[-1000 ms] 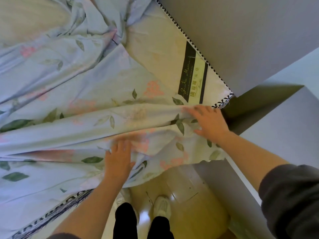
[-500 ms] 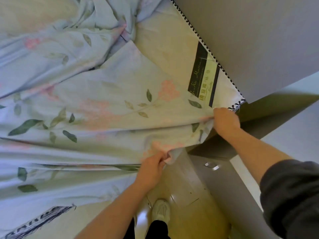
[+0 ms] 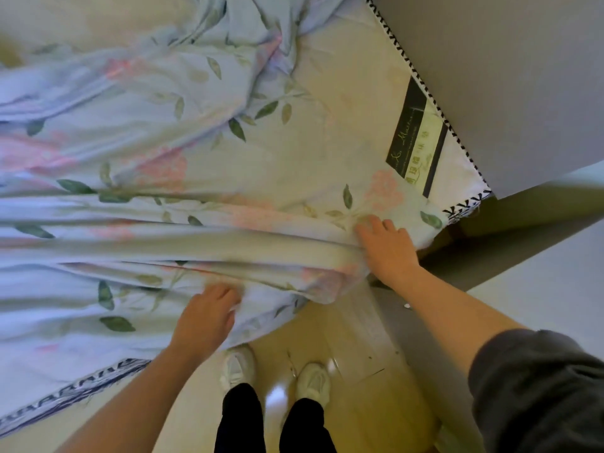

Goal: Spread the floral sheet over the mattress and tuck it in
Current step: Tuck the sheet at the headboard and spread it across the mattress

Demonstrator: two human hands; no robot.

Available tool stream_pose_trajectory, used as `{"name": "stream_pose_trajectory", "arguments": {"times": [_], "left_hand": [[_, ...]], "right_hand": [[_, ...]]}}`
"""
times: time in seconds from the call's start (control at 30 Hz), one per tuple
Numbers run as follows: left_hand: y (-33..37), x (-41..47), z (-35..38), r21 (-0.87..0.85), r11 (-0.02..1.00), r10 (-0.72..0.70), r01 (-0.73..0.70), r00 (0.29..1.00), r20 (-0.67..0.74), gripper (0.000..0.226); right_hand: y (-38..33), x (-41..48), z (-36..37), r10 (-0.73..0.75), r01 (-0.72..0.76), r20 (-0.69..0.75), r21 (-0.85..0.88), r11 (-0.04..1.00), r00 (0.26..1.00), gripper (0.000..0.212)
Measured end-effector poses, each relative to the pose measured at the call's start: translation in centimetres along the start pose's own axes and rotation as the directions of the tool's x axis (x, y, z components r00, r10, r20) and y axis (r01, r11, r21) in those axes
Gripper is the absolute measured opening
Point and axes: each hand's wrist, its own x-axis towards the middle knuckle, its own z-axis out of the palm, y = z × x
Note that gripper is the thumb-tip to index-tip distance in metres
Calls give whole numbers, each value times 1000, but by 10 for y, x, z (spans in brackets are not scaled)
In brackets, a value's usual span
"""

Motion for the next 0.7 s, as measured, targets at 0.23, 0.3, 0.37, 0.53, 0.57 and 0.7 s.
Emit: {"name": "stream_pose_trajectory", "arguments": {"times": [0.23,0.3,0.37,0.53,0.57,0.7], "left_hand": [[-92,-67,-13,303,930,-228,209,973,30,69],[-123,-86,-14,330,917,-246,225,969,25,67],[-150,-99,-14,339,896,-314,287,949,25,74],[-203,-107,-24,273,886,-366,374,927,-82,33],[-206,-102,-28,201,897,-383,393,919,-90,22],[-219,-126,-15,6,869,-496,496,868,27,10]], "right_hand": [[-147,-12,0,-378,374,22,96,922,926,64],[-195,-14,1,-460,455,25,114,883,887,65],[-232,-15,5,-517,514,20,81,854,856,70],[-302,-5,21,-534,536,-63,22,844,843,39],[-308,-2,23,-533,538,-78,54,841,842,30],[-327,3,15,-453,424,24,313,850,891,14]]}}
